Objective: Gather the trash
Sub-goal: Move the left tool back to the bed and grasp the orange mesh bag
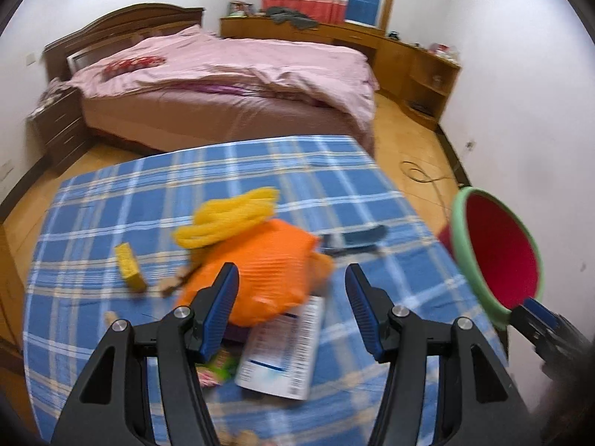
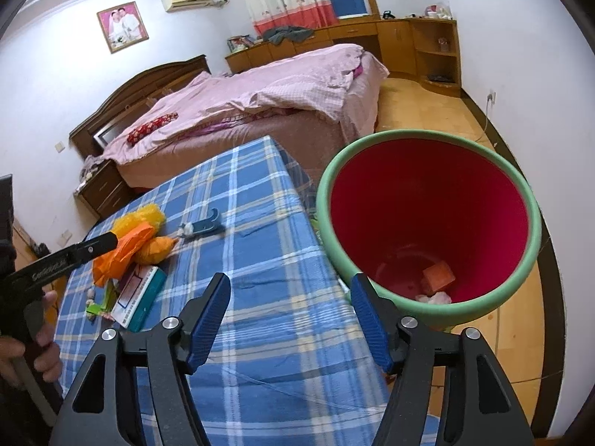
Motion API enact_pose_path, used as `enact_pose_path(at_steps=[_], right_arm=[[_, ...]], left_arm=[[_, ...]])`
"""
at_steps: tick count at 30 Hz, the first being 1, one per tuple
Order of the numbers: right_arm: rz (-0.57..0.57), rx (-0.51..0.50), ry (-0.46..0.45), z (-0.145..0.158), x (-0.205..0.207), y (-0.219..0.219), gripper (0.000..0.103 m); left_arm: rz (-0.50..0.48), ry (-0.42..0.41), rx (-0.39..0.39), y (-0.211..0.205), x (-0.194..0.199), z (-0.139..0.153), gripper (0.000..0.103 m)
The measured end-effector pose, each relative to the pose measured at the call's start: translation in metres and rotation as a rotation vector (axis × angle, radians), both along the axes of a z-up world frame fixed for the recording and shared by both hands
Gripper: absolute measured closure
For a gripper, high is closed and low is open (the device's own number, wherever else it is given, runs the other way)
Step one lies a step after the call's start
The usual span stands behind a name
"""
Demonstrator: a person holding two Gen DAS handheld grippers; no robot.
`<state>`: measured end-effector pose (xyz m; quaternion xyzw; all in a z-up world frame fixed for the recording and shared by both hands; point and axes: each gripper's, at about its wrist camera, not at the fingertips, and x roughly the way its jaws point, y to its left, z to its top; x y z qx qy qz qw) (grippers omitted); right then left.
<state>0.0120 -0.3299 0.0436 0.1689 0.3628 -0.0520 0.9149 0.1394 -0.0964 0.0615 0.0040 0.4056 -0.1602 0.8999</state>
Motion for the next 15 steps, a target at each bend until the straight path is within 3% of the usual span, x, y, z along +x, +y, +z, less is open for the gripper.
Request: enact_pose_path(at_steps=[7,15], right_arm=[[0.0,-0.001,0.011,-0.008,0.005,0.009,0.026],[0.008,-0.009,0.046,-0.018,0.013,0.014,0.026]], left_arm=[[0.017,0.047,0.044,0.008,0.026,-0.025,0.04],[0.02,0.101,-0.017,0.014,0.04,-0.042,0.039]])
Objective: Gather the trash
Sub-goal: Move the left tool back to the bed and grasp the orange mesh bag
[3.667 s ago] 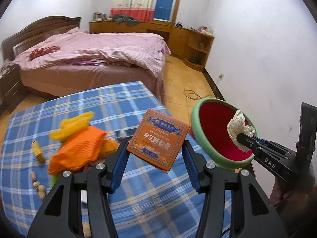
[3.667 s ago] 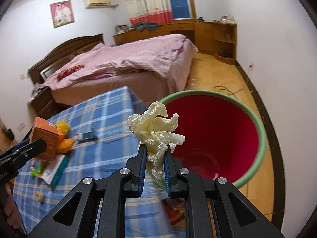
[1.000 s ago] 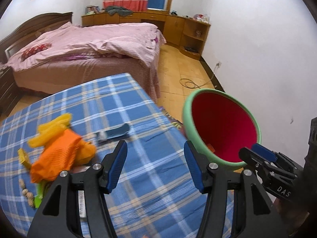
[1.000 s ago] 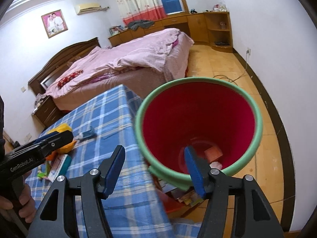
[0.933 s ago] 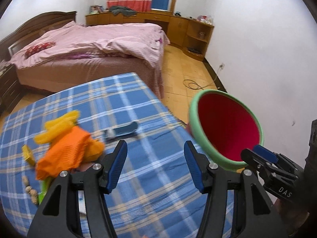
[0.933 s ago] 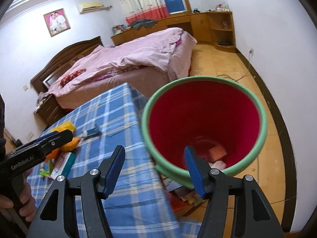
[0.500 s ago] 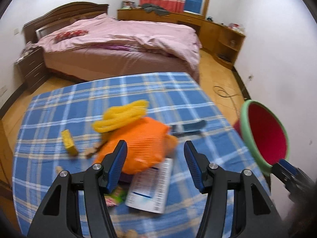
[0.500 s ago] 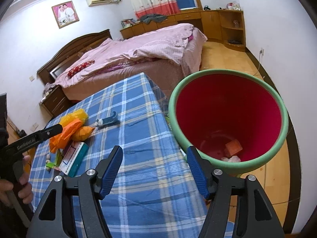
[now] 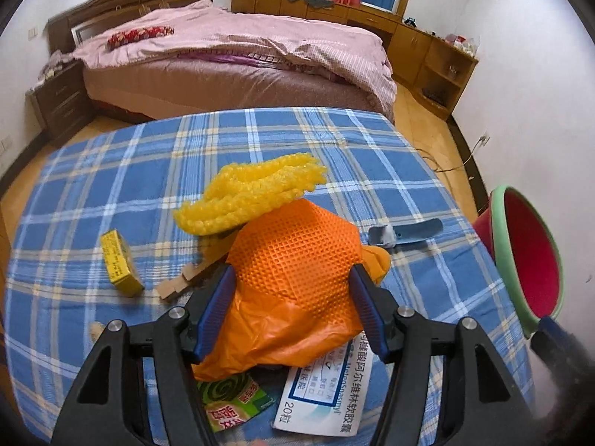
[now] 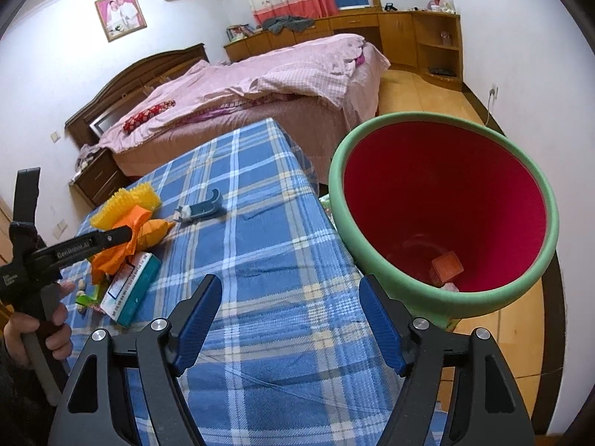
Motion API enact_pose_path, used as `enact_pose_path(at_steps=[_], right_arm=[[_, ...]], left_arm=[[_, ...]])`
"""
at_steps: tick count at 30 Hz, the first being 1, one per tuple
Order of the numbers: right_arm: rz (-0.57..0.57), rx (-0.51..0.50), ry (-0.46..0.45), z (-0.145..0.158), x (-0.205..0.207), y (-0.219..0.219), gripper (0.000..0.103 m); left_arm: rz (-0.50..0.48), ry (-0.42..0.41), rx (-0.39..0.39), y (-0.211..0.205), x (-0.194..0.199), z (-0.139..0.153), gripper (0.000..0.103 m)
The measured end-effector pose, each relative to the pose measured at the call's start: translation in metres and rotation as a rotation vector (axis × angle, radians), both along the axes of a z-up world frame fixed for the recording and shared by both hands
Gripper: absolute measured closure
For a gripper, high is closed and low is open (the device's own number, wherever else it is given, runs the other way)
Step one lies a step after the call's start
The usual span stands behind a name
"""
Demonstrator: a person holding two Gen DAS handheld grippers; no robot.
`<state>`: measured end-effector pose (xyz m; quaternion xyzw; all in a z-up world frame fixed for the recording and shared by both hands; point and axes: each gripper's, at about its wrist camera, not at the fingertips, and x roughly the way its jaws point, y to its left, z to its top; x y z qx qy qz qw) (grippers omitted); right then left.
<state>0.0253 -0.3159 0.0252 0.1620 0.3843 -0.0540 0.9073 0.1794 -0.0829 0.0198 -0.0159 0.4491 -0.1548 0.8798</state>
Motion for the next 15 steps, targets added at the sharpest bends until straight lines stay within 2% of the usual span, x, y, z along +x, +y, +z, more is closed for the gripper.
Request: enact_pose_path(at_steps=[7,11,13,15], right_arm=[[0.012,0.012,0.01,-0.005,0.003,0.001,0.026],[0.016,0.019,0.013,-0.006,0.004,0.003,0.026],[0.017,0.023,0.012,-0.006,0.003,0.003,0.026],[0.015,0.023,0.011,-0.006,0.003,0.002,0.026]], left_arm=[[0.019,0.027,0.003,0.004,0.001,-0.006,0.03],[-0.02,0.055,0.009,-0.003,0.004,-0.012,0.028],[-0.031,0.049,-0.007,-0.003,0.002,-0.011,0.037],[-0.041,0.039,-0.039,-0.002,-0.003,-0.008,0.054]])
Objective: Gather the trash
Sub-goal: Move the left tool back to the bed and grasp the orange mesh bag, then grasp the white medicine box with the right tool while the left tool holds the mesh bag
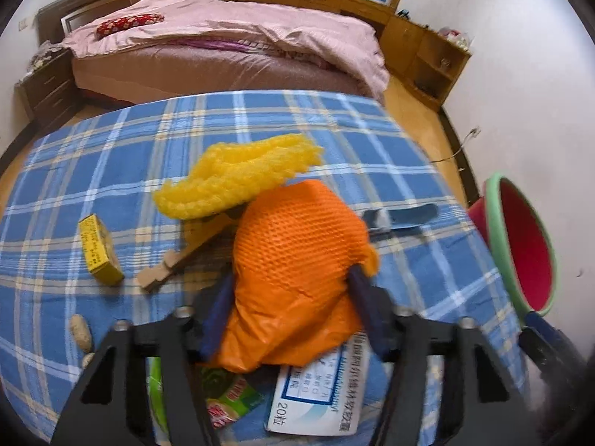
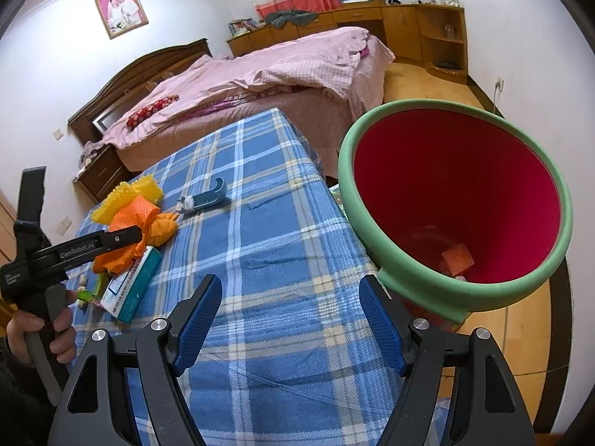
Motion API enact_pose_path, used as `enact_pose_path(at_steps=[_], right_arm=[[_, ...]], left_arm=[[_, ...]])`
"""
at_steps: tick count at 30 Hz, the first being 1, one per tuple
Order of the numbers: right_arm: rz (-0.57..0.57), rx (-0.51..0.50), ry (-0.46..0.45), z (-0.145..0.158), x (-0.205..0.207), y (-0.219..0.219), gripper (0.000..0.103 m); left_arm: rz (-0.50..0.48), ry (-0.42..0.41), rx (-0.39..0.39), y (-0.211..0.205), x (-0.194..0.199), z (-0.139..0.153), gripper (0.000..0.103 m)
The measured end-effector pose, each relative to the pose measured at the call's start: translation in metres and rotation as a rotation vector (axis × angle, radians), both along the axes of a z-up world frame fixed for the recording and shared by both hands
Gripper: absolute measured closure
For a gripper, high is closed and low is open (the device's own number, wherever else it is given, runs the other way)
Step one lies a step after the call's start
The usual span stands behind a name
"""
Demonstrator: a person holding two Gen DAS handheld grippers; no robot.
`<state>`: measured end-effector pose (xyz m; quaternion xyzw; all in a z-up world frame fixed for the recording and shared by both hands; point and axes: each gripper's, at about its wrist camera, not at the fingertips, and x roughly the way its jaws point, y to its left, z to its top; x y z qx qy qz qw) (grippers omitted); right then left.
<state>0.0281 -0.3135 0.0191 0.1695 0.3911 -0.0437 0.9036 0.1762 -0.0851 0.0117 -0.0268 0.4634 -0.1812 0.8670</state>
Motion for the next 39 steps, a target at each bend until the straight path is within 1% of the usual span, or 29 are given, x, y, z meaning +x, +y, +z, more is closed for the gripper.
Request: enact_pose_path(at_steps=[1,2,3,5,8,11,15,17,19,21,26,32,34,37,39], right_arm=[[0.0,-0.001,-0.001,0.0,0.0,0.0,0.026],[0.0,-0.001,-0.001,0.0,-0.001,0.001,0.026],[0.001,-0.001,-0.002,0.001,-0.001,0.001,0.026],[0.002,0.001,-0.004,0.001,-0.002,0.001,0.026],[0.01,0.005,-0.01,0.002,-0.002,0.005,0.026],[0.026,0.006,-0.015,0.004,-0.001,0.011,0.026],[0.059,0.012,-0.022,0.007,0.003,0.024,0.026],[0.082,0.013,-0.025,0.008,0.006,0.033,0.026],[0.106,0.012,-0.025,0.009,0.009,0.043,0.026],[0.13,0.012,-0.025,0.01,0.013,0.053,0.026],[0.188,0.023,-0.011,0.009,0.025,0.086,0.026],[0.24,0.013,0.038,-0.004,0.042,0.131,0.026],[0.248,0.01,0.048,-0.007,0.045,0.139,0.026],[0.264,0.004,0.07,-0.014,0.054,0.155,0.022],[0.268,-0.009,0.08,-0.018,0.058,0.163,0.022]], left_arm=[[0.004,-0.013,-0.005,0.001,-0.003,0.003,0.058],[0.002,-0.021,-0.019,0.002,-0.006,0.006,0.067],[0.001,-0.023,-0.035,0.003,-0.009,0.008,0.073],[0.01,-0.026,-0.093,0.009,-0.015,0.015,0.074],[0.024,-0.055,-0.149,0.019,-0.025,0.029,0.082],[0.016,-0.06,-0.184,0.025,-0.032,0.038,0.082],[0.037,-0.084,-0.214,0.038,-0.044,0.048,0.086],[0.058,-0.097,-0.215,0.047,-0.048,0.05,0.086],[0.092,-0.112,-0.196,0.057,-0.053,0.052,0.086],[0.119,-0.116,-0.189,0.068,-0.056,0.05,0.086],[0.192,-0.108,-0.199,0.102,-0.064,0.043,0.086],[0.262,-0.098,-0.212,0.138,-0.076,0.029,0.086],[0.277,-0.096,-0.216,0.146,-0.08,0.027,0.086],[0.299,-0.094,-0.228,0.159,-0.084,0.023,0.086],[0.313,-0.094,-0.233,0.167,-0.087,0.02,0.086]])
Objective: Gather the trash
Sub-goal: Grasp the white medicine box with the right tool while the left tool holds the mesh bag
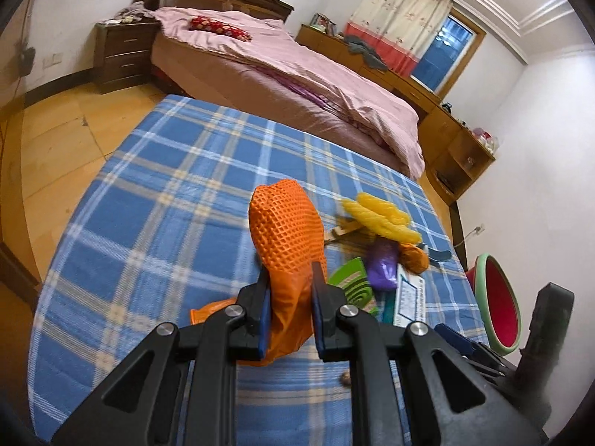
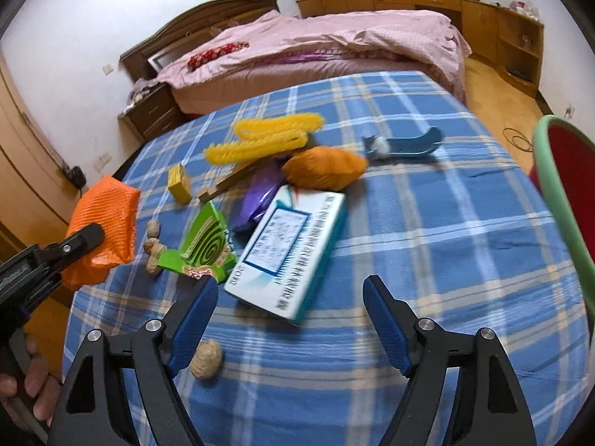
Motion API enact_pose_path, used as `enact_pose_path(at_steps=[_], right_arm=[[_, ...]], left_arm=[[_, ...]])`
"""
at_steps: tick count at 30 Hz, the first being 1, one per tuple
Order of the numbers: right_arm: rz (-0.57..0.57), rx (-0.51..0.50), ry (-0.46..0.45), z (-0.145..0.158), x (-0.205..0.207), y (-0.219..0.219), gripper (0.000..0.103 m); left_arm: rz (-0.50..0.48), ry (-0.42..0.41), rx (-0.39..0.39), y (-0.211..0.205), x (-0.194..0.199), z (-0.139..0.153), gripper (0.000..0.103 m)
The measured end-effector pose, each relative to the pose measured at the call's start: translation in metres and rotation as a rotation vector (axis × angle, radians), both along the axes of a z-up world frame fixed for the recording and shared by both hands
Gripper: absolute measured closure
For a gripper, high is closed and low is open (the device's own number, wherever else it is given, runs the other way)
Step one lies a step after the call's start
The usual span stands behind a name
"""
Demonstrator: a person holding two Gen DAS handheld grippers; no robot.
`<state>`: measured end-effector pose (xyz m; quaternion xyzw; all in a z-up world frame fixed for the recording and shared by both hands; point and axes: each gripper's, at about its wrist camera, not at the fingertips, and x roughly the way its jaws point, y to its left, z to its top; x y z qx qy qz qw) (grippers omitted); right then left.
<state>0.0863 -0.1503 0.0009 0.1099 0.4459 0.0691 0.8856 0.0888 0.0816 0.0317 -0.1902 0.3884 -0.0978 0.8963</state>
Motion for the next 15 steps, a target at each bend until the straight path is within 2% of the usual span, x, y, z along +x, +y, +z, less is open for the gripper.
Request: enact_pose_path(at_steps=[5,15], right_arm=[[-0.046,-0.092,-0.024,-0.007,0.008,0.008,0.021],[-0.118,-0.066,-0.038,-0.008,0.009,-0.006,0.021]], left_arm=[[0.014,0.007,-0.015,0.012,-0.004,-0.006,0.086],[0.011,0.001,-0.039,0.017,-0.007,-0.011,0.086]])
